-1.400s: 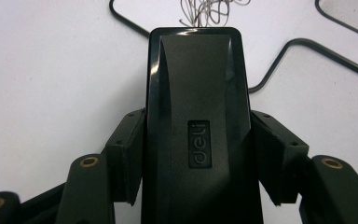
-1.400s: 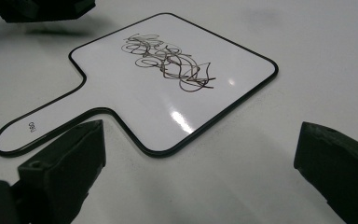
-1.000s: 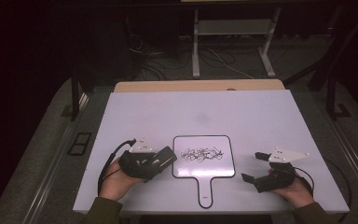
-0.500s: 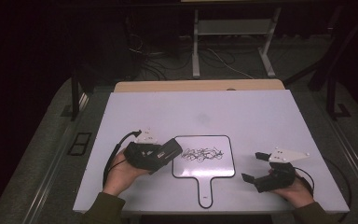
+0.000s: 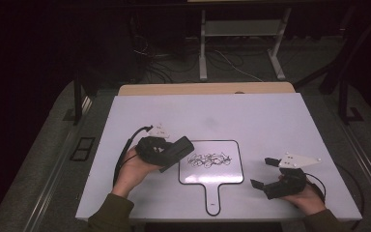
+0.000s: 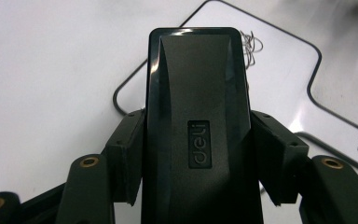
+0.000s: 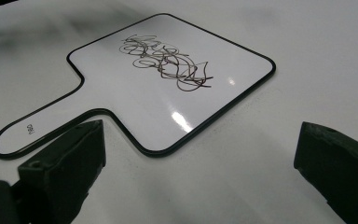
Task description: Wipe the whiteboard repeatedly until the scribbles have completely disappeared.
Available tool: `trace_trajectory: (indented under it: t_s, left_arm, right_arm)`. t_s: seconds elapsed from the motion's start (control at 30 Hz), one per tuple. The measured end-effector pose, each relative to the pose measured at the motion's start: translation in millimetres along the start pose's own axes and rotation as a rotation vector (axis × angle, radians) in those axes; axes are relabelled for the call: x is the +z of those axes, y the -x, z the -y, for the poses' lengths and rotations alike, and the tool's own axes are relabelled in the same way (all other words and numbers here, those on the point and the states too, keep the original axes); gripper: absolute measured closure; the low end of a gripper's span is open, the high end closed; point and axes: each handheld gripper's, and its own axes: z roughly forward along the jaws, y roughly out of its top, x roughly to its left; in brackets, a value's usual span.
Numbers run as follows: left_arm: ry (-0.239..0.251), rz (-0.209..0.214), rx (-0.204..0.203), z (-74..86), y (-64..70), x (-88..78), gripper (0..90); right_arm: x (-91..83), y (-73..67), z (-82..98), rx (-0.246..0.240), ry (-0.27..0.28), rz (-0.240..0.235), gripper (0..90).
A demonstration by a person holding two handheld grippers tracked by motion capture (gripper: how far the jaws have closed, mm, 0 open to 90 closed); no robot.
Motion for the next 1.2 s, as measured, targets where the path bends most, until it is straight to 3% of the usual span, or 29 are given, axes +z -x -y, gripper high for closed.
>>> trace_trajectory:
  t_s: [0.1,0.27,0.6,0.73,1.2]
  left_arm:
    - [-0.010,0.003,-0.016,-9.6,-0.6,3.8,39.4]
    - [-0.008,0.010,-0.008,-23.8,-1.7,15.4,39.5]
    - [-0.085,0.018,0.052,-44.3,5.1,53.1,39.5]
    - [-0.111,0.003,0.074,-44.8,8.1,65.7,39.5]
    - [-0.176,-0.021,0.076,-34.2,3.2,85.7,39.5]
  right_arm:
    - [0.1,-0.2,0.1,-0.001,-0.001,0.000,0.9]
    - [-0.2,-0.7,0.2,0.011,-0.006,-0.003,0.9]
    - [-0.9,1.0,0.6,0.007,0.002,-0.001,0.9]
    - [-1.3,1.4,0.7,0.006,0.005,0.000,0.9]
    - [-1.2,1.2,0.8,0.003,0.002,-0.001,0.9]
